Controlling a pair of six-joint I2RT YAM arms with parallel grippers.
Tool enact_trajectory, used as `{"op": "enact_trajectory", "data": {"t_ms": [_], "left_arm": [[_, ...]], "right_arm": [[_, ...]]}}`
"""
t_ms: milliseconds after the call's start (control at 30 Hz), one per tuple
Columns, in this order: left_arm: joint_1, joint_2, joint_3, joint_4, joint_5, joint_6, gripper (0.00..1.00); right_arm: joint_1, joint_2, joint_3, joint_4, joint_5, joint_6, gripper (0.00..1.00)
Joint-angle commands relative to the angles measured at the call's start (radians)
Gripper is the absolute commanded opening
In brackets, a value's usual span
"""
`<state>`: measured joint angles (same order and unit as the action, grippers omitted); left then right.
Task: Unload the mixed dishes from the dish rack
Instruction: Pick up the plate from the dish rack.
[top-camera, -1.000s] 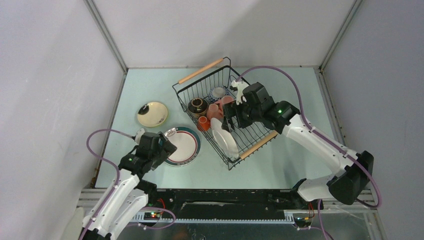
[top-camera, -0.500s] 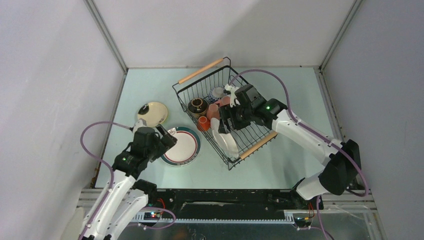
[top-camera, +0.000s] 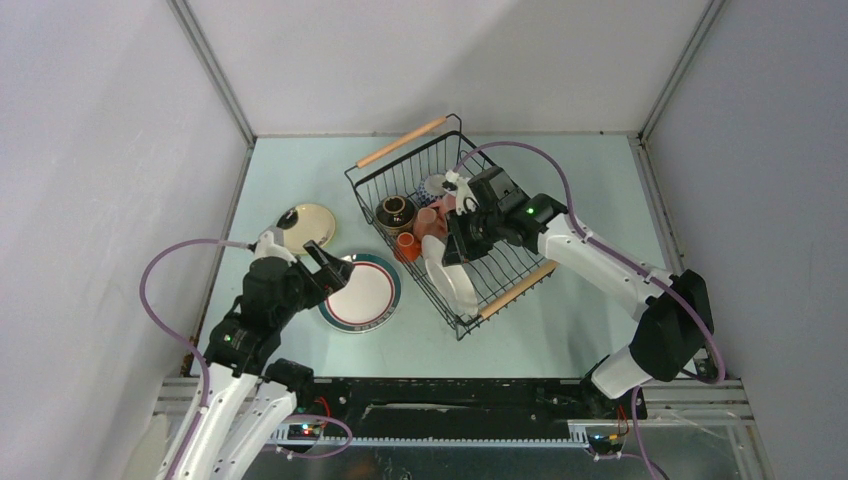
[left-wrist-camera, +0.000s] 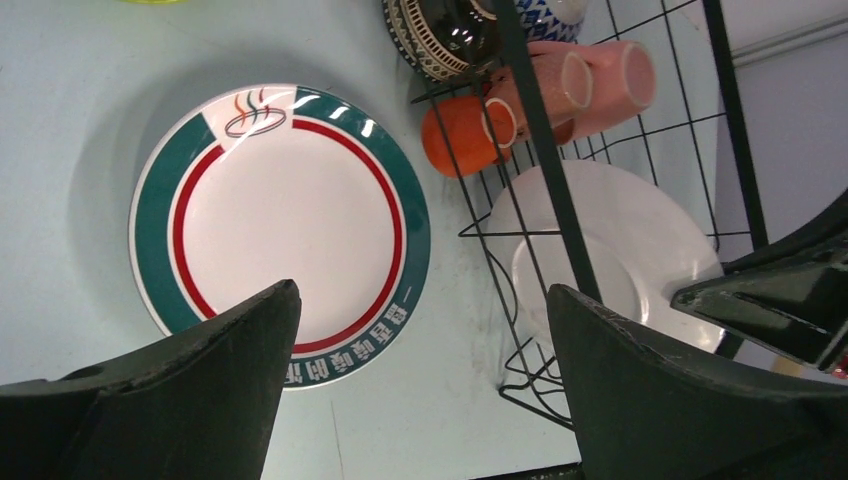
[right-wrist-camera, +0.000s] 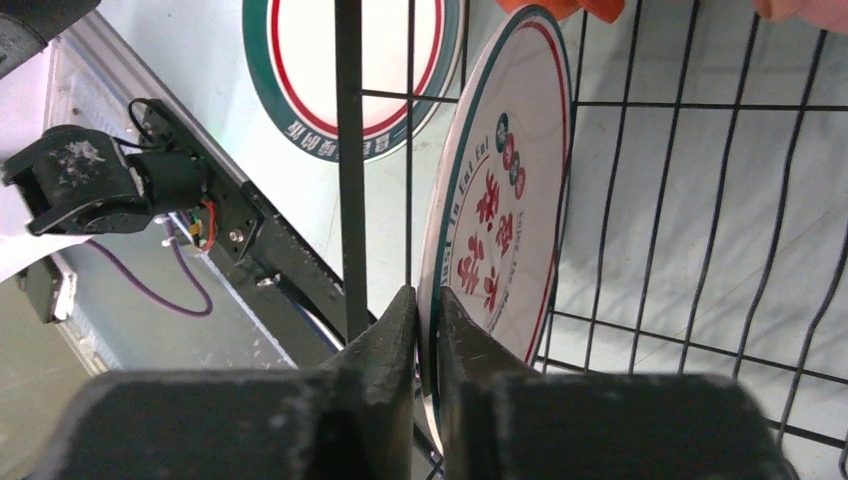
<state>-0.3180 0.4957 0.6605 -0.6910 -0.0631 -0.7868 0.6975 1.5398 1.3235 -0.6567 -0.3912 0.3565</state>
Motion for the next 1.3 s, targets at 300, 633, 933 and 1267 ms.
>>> {"op": "enact_trajectory", "data": {"t_ms": [300, 633, 933, 1267], "left_arm": [[0.000, 0.000, 0.084, 0.068, 0.096, 0.044, 0.99], [0.000, 0.021, 0.124, 0.079, 0.150, 0.041, 1.00], [0.000, 0.051, 0.185, 0.105, 0.216, 0.014, 1.00], [-0.001, 0.054, 0.243, 0.137, 0.277, -0.031, 0.99]], "right_arm": [[-0.022, -0.169, 0.037, 0.014, -0.091, -0.070, 0.00], [-0.011, -0.368, 0.037, 0.019, -0.065, -0.169, 0.00], [0.253, -0.499, 0.037, 0.046, 0.327, -0.434, 0.00], [0.643, -0.422, 0.037, 0.118, 0.860, -0.755, 0.00]]}}
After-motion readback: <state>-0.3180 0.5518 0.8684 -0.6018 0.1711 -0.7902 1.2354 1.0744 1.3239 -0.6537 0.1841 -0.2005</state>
